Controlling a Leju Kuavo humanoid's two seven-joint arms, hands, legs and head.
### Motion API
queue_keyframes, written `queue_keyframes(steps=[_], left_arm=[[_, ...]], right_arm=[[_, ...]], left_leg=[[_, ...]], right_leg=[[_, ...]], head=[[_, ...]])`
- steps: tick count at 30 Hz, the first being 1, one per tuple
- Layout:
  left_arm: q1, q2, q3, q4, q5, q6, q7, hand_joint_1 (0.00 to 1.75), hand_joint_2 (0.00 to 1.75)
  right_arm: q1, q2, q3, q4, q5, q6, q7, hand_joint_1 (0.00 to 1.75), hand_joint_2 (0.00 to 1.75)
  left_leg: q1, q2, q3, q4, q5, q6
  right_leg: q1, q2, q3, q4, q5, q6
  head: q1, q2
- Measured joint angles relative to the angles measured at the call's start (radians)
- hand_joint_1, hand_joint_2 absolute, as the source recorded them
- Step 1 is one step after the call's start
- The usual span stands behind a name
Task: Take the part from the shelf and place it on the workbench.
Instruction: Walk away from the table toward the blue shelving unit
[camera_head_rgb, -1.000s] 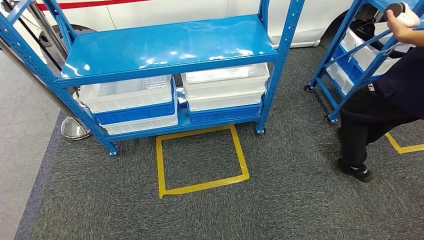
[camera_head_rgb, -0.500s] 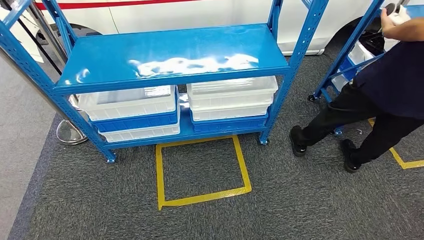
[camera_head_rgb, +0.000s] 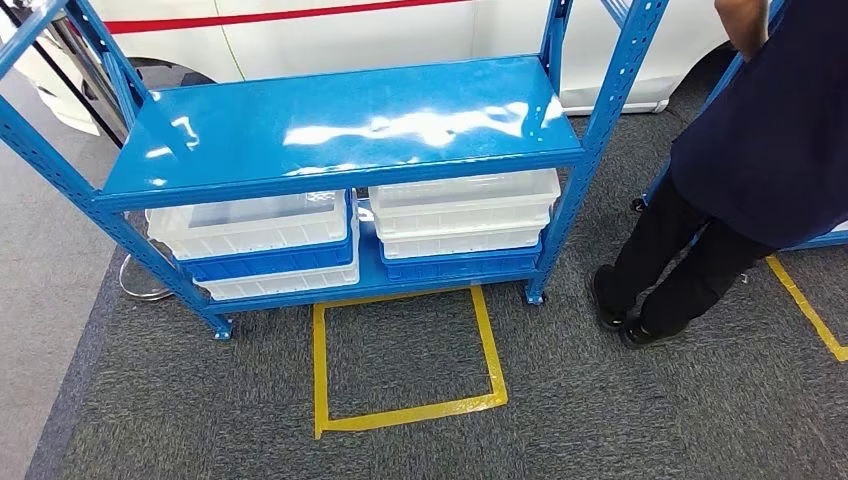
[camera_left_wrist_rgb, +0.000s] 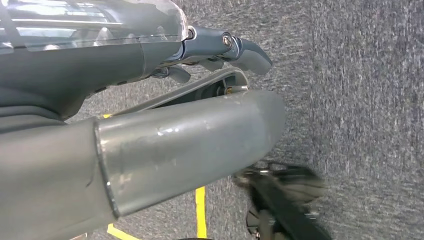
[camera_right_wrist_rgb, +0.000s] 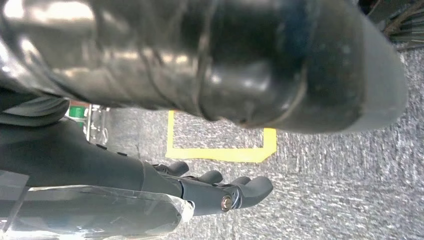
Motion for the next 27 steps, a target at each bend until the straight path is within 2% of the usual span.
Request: queue_keyframes(steps=[1,2,3,4,5,8,9,10,12,13,14,15,16,17,18,19,22,24,25,27], left_arm=[[0.002,-0.001,0.001,0.0,0.0,0.0,0.0,0.0,0.0],[0.003,-0.001,0.003,0.0,-0.001,0.0,0.0,0.0,0.0],[0.002,-0.001,0.005,0.0,-0.001,0.001,0.0,0.0,0.0],[0.001,-0.001,0.008,0.0,-0.002,0.001,0.0,0.0,0.0],[0.001,-0.001,0.01,0.0,-0.002,0.001,0.0,0.0,0.0],[0.005,-0.003,0.015,-0.001,-0.002,0.001,0.0,0.0,0.0],[0.005,-0.004,0.016,-0.001,-0.002,0.001,0.001,0.0,0.0],[0.004,-0.005,0.016,-0.001,-0.003,0.001,0.001,0.0,0.0],[0.001,-0.006,0.017,-0.001,-0.005,0.001,0.001,0.0,0.0],[0.0,-0.006,0.017,-0.001,-0.007,0.001,0.001,0.0,0.0],[0.0,-0.007,0.018,-0.001,-0.008,0.001,0.001,0.0,0.0],[0.0,-0.008,0.018,-0.001,-0.009,0.001,0.001,0.0,0.0],[0.001,-0.008,0.018,-0.001,-0.01,0.001,0.002,0.0,0.0],[0.002,-0.009,0.019,-0.001,-0.01,0.001,0.002,0.0,0.0],[0.002,-0.009,0.019,-0.001,-0.01,0.001,0.002,0.0,0.0],[0.002,-0.009,0.019,-0.001,-0.01,0.001,0.002,0.0,0.0],[-0.003,-0.01,0.021,-0.001,-0.011,0.001,0.002,0.0,0.0],[-0.004,-0.011,0.021,-0.002,-0.012,0.001,0.002,0.0,0.0],[-0.004,-0.012,0.021,-0.002,-0.012,0.001,0.002,0.0,0.0],[-0.004,-0.012,0.022,-0.002,-0.012,0.001,0.002,0.0,0.0]], right_arm=[[0.0,0.0,0.0,0.0,-0.001,0.0,0.0,0.0,0.0],[0.001,0.001,-0.001,0.0,-0.002,0.0,0.001,0.0,0.0],[0.001,0.002,-0.001,0.001,-0.002,0.0,0.001,0.0,0.0],[0.001,0.003,-0.002,0.001,-0.002,0.0,0.002,0.0,0.0],[0.001,0.004,-0.002,0.002,-0.002,0.0,0.004,0.0,0.0],[-0.003,0.002,-0.002,0.001,-0.002,-0.001,0.006,0.0,0.0],[-0.003,0.002,-0.002,0.001,-0.003,-0.002,0.006,0.0,0.0],[-0.003,0.001,-0.002,0.001,-0.003,-0.003,0.007,0.0,0.0],[-0.003,0.001,-0.002,0.001,-0.003,-0.004,0.007,0.0,0.0],[-0.003,0.001,-0.002,0.001,-0.003,-0.004,0.007,0.0,0.0],[-0.002,0.001,-0.002,0.002,-0.003,-0.004,0.007,0.0,0.0],[-0.001,0.001,-0.002,0.001,-0.003,-0.004,0.007,0.0,0.0],[0.0,0.0,-0.003,0.001,-0.003,-0.004,0.007,0.0,0.0],[0.002,-0.001,-0.003,0.001,-0.003,-0.004,0.008,0.0,0.0],[0.003,-0.001,-0.004,0.001,-0.003,-0.004,0.007,0.0,0.0],[0.003,-0.002,-0.005,0.001,-0.003,-0.004,0.007,0.0,0.0],[-0.001,-0.001,-0.006,0.001,-0.004,-0.004,0.007,0.0,0.0],[-0.001,-0.001,-0.006,0.001,-0.004,-0.004,0.007,0.0,0.0],[-0.001,0.0,-0.006,0.001,-0.004,-0.004,0.007,0.0,0.0],[0.0,-0.001,-0.007,0.001,-0.005,-0.005,0.007,0.0,0.0]], left_leg=[[-0.002,0.003,0.015,-0.065,0.056,0.007],[-0.007,0.009,0.029,-0.123,0.097,0.016],[-0.013,0.016,0.038,-0.172,0.116,0.025],[-0.018,0.021,0.043,-0.199,0.124,0.032],[-0.022,0.024,0.041,-0.205,0.117,0.036],[-0.016,0.018,0.064,-0.231,0.132,0.048],[-0.012,0.016,0.075,-0.24,0.134,0.052],[-0.01,0.015,0.083,-0.246,0.134,0.057],[-0.01,0.01,0.093,-0.247,0.124,0.063],[-0.011,0.007,0.099,-0.246,0.118,0.064],[-0.011,0.004,0.109,-0.246,0.11,0.062],[-0.01,0.0,0.12,-0.245,0.101,0.059],[-0.009,-0.003,0.133,-0.244,0.09,0.056],[-0.01,-0.005,0.144,-0.243,0.08,0.051],[-0.011,-0.007,0.149,-0.24,0.07,0.044],[-0.012,-0.008,0.152,-0.238,0.064,0.039],[-0.011,-0.01,0.156,-0.242,0.053,0.023],[-0.009,-0.006,0.146,-0.207,0.032,0.01],[-0.007,-0.003,0.122,-0.159,0.011,0.005],[-0.004,-0.001,0.037,-0.02,-0.035,-0.003]], right_leg=[[0.001,-0.001,0.01,-0.001,-0.008,0.001],[0.002,-0.002,0.02,-0.001,-0.015,0.003],[0.002,-0.003,0.025,-0.001,-0.02,0.006],[0.002,-0.004,0.026,-0.002,-0.025,0.011],[0.001,-0.005,0.029,-0.003,-0.029,0.017],[0.002,-0.001,0.04,0.002,-0.046,0.036],[0.002,0.005,0.032,0.027,-0.061,0.04],[0.0,0.012,0.008,0.074,-0.083,0.043],[-0.002,0.019,-0.071,0.198,-0.129,0.048],[-0.003,0.019,-0.105,0.242,-0.132,0.05],[-0.004,0.019,-0.122,0.251,-0.115,0.052],[-0.004,0.019,-0.119,0.221,-0.075,0.053],[-0.005,0.02,-0.101,0.16,-0.025,0.053],[-0.005,0.021,-0.08,0.104,0.011,0.051],[-0.004,0.023,-0.06,0.055,0.031,0.047],[-0.002,0.025,-0.049,0.027,0.035,0.043],[0.002,0.025,-0.037,0.011,0.019,0.025],[-0.002,0.022,-0.021,-0.002,0.014,0.013],[-0.003,0.02,-0.011,-0.007,0.011,0.008],[-0.002,0.018,0.002,-0.01,0.001,0.002]], head=[[0.0,0.0],[0.0,0.0],[0.0,0.0],[0.0,0.0],[0.0,0.0],[0.0,0.0],[0.0,0.0],[0.0,0.0],[0.0,0.0],[0.0,0.0],[0.001,0.0],[0.001,0.0],[0.001,0.0],[0.001,0.0],[0.001,0.0],[0.001,0.0],[0.001,0.0],[0.001,0.0],[0.0,0.0],[0.0,0.0]])
